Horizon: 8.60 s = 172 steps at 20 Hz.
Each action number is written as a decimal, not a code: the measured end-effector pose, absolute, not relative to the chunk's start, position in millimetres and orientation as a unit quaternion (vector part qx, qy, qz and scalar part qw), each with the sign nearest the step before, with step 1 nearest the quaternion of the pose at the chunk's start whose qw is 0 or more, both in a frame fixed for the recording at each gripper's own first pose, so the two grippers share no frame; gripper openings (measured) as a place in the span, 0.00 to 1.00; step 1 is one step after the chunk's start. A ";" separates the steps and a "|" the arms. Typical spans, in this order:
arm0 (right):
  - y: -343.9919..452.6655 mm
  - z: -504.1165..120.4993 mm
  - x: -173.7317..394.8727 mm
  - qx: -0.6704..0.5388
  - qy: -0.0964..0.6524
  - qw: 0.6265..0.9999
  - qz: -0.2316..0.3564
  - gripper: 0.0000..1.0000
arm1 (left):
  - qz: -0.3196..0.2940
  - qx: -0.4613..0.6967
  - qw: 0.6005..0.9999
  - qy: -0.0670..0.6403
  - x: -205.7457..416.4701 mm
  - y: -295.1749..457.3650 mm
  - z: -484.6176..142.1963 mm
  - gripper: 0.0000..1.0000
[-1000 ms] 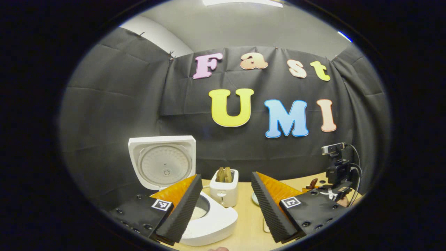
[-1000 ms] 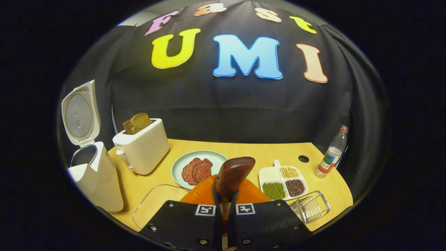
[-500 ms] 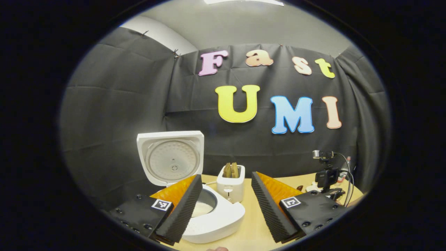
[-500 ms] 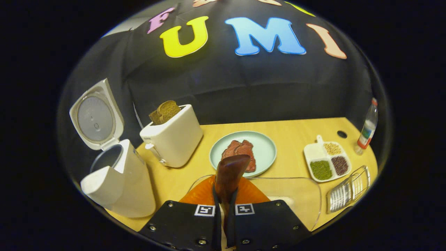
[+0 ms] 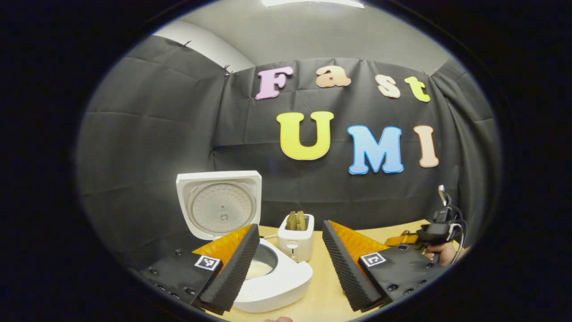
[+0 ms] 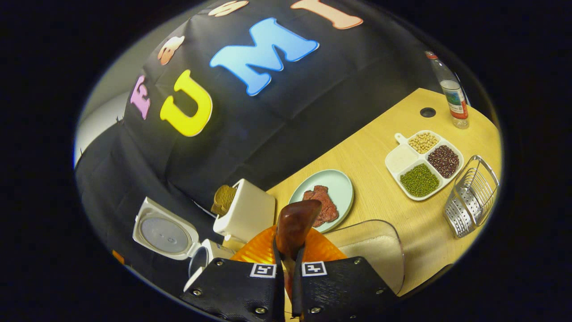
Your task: Close the left gripper, press the button to open the rice cooker; take a wooden spoon from the chopstick holder with the right hand, scoop a spoonful of rice and pour it into the rice cooker, then put the wooden spoon back into the chopstick holder.
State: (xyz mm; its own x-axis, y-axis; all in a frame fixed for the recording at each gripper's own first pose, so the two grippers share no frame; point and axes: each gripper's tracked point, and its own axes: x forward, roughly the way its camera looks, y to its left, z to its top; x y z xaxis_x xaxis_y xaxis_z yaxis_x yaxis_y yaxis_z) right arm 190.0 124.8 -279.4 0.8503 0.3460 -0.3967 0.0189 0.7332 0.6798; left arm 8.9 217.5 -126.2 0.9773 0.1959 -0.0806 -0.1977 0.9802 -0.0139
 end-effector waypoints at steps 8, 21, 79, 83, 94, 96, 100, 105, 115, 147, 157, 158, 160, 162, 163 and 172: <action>125.1 -203.9 186.4 0.491 0.218 0.834 0.123 0.06 | 0.092 -0.010 0.995 0.024 11.0 214.0 -116.1 1.00; 211.0 -163.0 195.0 0.524 0.230 0.800 0.179 0.06 | 0.119 -0.020 0.992 0.022 -8.7 253.1 -126.0 0.98; 461.7 -97.5 184.7 0.155 0.154 0.879 0.424 0.06 | 0.210 -0.043 0.977 0.019 -59.9 324.2 -133.7 0.99; 430.5 -94.2 182.7 0.175 0.152 0.888 0.397 0.06 | 0.182 -0.038 0.982 0.018 -45.7 299.9 -127.8 0.99; 224.2 -88.3 162.7 0.203 0.136 0.933 0.265 0.06 | 0.094 -0.029 0.995 0.016 -0.2 217.5 -110.4 0.98; 185.5 -87.0 159.7 0.208 0.131 0.940 0.238 0.06 | 0.081 -0.024 0.996 0.019 4.4 200.7 -110.5 0.98; 111.7 -88.7 153.2 0.215 0.118 0.952 0.182 0.06 | 0.053 -0.016 0.998 0.021 12.8 163.6 -107.9 0.99; 21.6 -106.2 160.1 0.239 0.114 0.959 0.105 0.06 | 0.035 -0.015 0.999 0.018 18.0 132.6 -101.9 0.98; -104.6 -182.8 167.0 0.232 0.131 0.963 -0.040 0.07 | 0.073 0.000 0.997 0.040 -2.9 135.4 -105.1 0.96; -155.3 -200.2 97.2 0.106 0.139 0.975 -0.139 0.98 | 0.076 -0.047 0.996 0.017 20.7 155.0 -89.8 0.97; -60.9 -121.3 84.8 0.103 0.099 0.988 -0.063 0.98 | 0.120 0.027 0.992 -0.020 83.6 268.9 -14.9 0.97; -48.1 -119.1 82.9 0.101 0.099 0.989 -0.051 0.98 | 0.128 0.021 0.991 -0.018 91.0 281.7 -9.3 0.99; -25.5 -118.1 82.8 0.098 0.102 0.990 -0.023 0.98 | 0.147 0.006 0.989 -0.008 107.2 307.9 -3.3 0.98; -11.5 -120.6 83.7 0.084 0.104 0.991 -0.001 0.98 | 0.171 0.006 0.985 0.004 126.4 339.1 -0.9 0.99; -5.0 -125.2 84.3 0.070 0.108 0.992 0.007 0.98 | 0.181 0.007 0.983 0.009 137.0 352.9 0.6 0.99; 2.7 -139.6 82.1 0.025 0.130 0.991 0.018 0.98 | 0.265 -0.041 0.960 0.077 226.5 485.4 -47.5 0.96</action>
